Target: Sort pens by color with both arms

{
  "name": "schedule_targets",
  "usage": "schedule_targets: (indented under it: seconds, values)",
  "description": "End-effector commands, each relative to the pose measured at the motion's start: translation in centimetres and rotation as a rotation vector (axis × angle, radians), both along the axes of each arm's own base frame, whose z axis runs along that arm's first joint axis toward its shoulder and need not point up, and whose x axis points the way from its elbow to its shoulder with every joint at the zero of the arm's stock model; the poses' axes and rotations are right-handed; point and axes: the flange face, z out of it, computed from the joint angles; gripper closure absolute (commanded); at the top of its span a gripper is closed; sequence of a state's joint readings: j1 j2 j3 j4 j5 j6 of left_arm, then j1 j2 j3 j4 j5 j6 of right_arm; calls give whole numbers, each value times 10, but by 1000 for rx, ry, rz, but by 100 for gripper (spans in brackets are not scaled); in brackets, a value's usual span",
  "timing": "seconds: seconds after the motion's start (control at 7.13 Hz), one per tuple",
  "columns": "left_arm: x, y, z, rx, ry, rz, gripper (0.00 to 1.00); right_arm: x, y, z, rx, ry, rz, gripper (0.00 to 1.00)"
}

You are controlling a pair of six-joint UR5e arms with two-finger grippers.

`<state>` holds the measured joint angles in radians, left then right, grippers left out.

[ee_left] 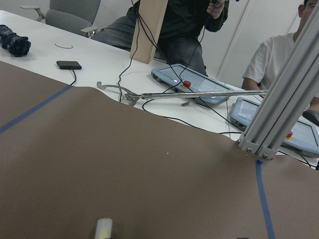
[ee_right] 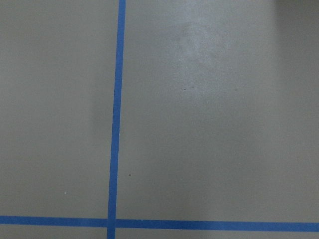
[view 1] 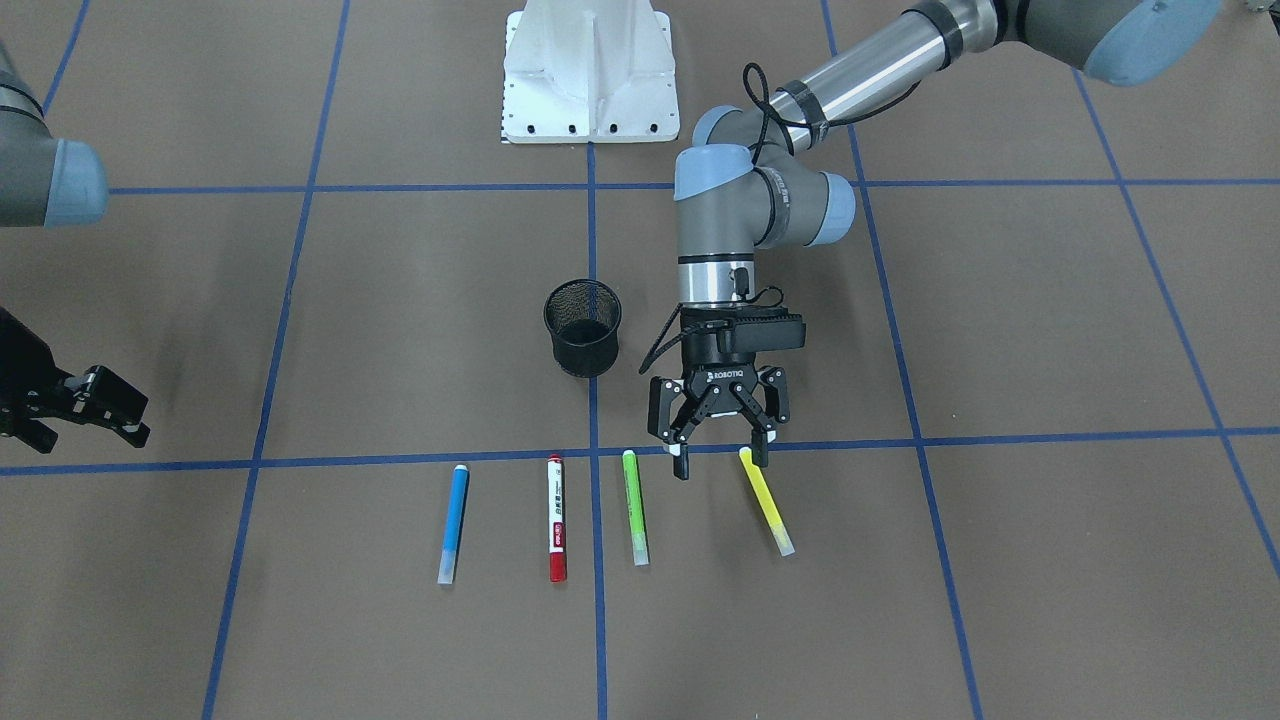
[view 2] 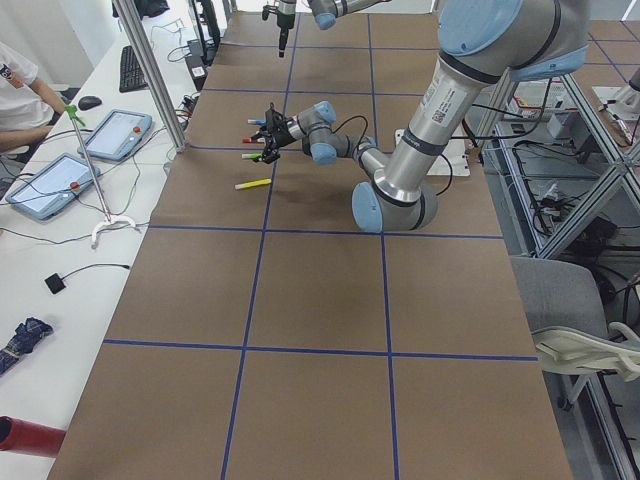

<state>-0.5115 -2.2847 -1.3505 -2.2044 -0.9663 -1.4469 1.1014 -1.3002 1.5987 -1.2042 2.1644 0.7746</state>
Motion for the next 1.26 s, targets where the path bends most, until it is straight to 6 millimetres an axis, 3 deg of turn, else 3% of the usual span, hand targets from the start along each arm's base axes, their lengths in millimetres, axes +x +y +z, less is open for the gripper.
schedule_targets:
  seconds: [0.0, 0.14, 0.28, 0.56, 0.84, 0.98, 1.12]
  values:
    - [-21, -2, -23, 9, -3, 53, 2, 0, -1, -3, 3, -2, 0, 0]
    - [-44, -10, -35, -68, -36, 142, 2, 0, -2, -5, 8, -4, 0, 0]
    - [-82, -17, -48, -126, -123, 258, 1, 15, -13, -19, 20, -16, 24, 0]
    - [-199, -31, -25, -224, -273, 508, 1, 58, -30, -27, 6, -15, 78, 0]
    - [-309, -48, 23, -311, -344, 756, 1, 106, -34, -15, 19, 15, 28, 0]
    - [-361, -43, 66, -329, -303, 878, 1, 136, -30, -6, 23, 61, -9, 0]
    - [-418, -38, 119, -310, -310, 953, 1, 154, -14, 17, 24, 105, -77, 0]
